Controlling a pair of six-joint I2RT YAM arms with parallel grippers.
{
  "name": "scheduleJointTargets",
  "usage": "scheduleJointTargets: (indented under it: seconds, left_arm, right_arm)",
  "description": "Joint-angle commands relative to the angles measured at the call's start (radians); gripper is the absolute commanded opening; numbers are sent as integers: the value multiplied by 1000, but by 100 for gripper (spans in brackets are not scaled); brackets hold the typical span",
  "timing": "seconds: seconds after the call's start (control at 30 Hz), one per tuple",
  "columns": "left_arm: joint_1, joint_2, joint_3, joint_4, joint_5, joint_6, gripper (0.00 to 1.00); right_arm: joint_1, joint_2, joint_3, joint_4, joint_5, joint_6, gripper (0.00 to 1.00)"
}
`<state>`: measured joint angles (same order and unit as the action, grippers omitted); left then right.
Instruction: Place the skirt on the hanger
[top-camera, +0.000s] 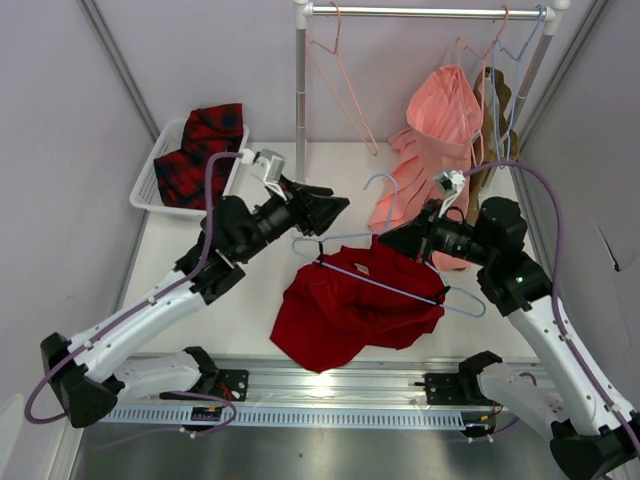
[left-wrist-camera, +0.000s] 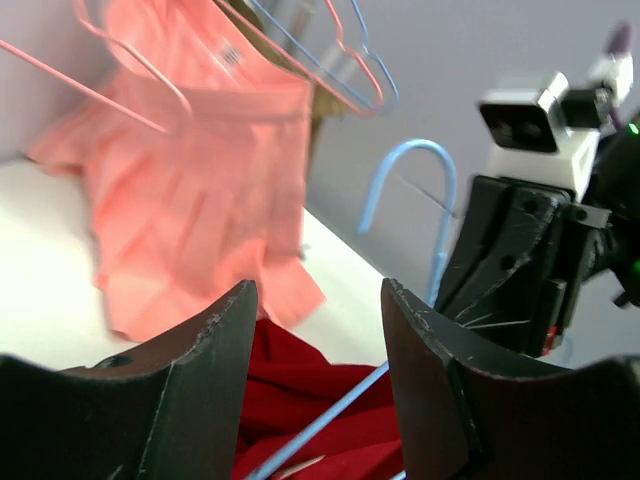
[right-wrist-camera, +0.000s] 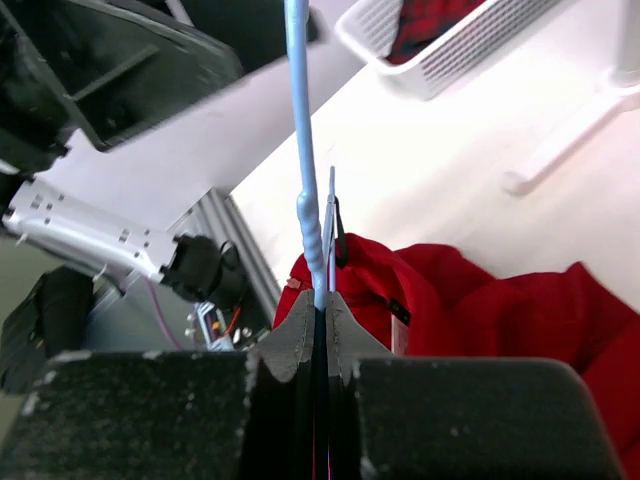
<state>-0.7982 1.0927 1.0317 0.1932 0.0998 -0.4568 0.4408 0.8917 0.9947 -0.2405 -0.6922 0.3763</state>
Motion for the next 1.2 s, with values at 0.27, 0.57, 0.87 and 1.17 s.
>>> scheduleJointTargets:
  seconds: [0.27,0.57,0.87,1.17]
  left_arm:
    - [5,-165,117,-158,-187,83,59]
    - [4,-251,175,-285,-210,115,59]
    - [5,-301,209,-339,-219,136,59]
    - [4,-332,217,-363,-222,141,58]
  right_arm:
    - [-223,9,232,-201,92,-14,0]
    - [-271,189,501,-289,355,-53,0]
    - [-272,331,676,-215,436,-68,0]
    - [-271,499,818,-43,474,-96,0]
